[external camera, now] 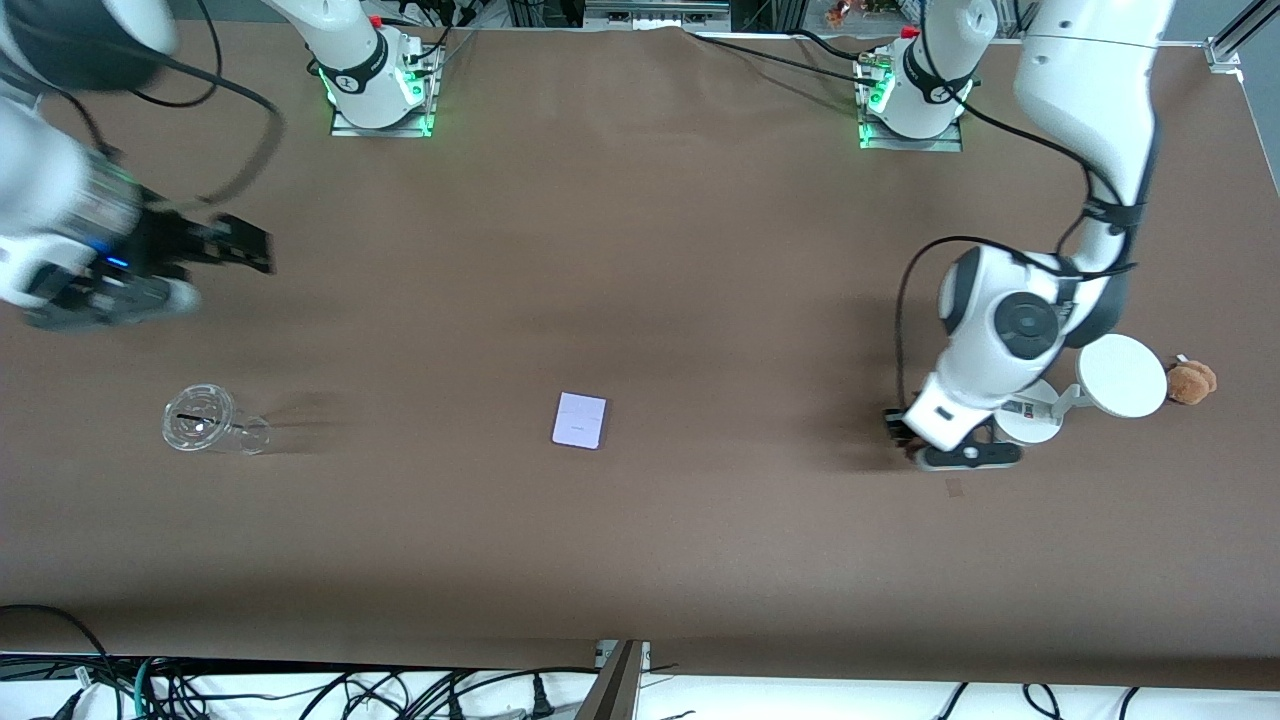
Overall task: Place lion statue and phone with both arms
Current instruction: 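Carry the lion toward the white lamp while the right gripper reaches out, then lower the lion beside the lamp while the right gripper approaches the phone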
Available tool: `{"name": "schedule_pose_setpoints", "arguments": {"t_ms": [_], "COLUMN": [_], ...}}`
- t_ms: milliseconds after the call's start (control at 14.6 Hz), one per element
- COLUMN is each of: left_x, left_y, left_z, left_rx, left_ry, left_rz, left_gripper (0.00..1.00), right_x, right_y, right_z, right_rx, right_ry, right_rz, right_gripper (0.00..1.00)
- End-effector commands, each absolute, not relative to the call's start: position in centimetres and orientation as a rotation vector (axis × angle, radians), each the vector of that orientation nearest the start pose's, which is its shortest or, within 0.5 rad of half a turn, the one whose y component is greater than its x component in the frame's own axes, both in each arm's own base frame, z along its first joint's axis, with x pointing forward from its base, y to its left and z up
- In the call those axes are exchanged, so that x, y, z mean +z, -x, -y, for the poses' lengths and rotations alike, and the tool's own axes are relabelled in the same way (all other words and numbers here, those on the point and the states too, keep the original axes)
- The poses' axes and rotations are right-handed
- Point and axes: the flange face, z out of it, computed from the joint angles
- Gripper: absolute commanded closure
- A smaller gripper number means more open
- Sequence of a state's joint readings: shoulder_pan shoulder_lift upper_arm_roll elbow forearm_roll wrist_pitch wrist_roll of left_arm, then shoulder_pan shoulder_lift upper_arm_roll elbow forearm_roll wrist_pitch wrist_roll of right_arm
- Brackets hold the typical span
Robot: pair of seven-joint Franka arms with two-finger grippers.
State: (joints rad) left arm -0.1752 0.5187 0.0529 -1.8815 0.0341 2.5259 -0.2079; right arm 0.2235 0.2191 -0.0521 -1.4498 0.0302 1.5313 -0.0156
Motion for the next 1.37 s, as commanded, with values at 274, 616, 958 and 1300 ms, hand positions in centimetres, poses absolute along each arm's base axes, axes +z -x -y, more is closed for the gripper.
{"name": "schedule_pose_setpoints", "arguments": {"t_ms": [274, 616, 958, 1300], "left_x": [22.9, 21.4, 20.4, 20.1], "left_y": [-62.2, -62.0, -62.0, -62.0], "left_z": [5.3, 5.2, 5.4, 5.7], "left_rx": [-0.207, -0.174, -0.190, -0.185], "left_ry": [3.124, 3.126, 3.145, 3.153], "left_rz": [0.031, 0.037, 0.077, 0.082], "left_gripper": [1.00, 1.00, 1.00, 0.00], "right_x": [44.9, 37.5, 31.2, 25.5], "right_y": [-64.0, -64.5, -63.7, -63.8], "right_z": [-18.6, -24.6, -32.3, -34.7], "right_rx": [0.231, 0.265, 0.141, 0.061], "right_ry": [3.119, 3.070, 3.074, 3.063], "right_rz": [0.114, 0.014, -0.201, -0.190], "right_gripper": [0.00, 0.00, 0.00, 0.00]}}
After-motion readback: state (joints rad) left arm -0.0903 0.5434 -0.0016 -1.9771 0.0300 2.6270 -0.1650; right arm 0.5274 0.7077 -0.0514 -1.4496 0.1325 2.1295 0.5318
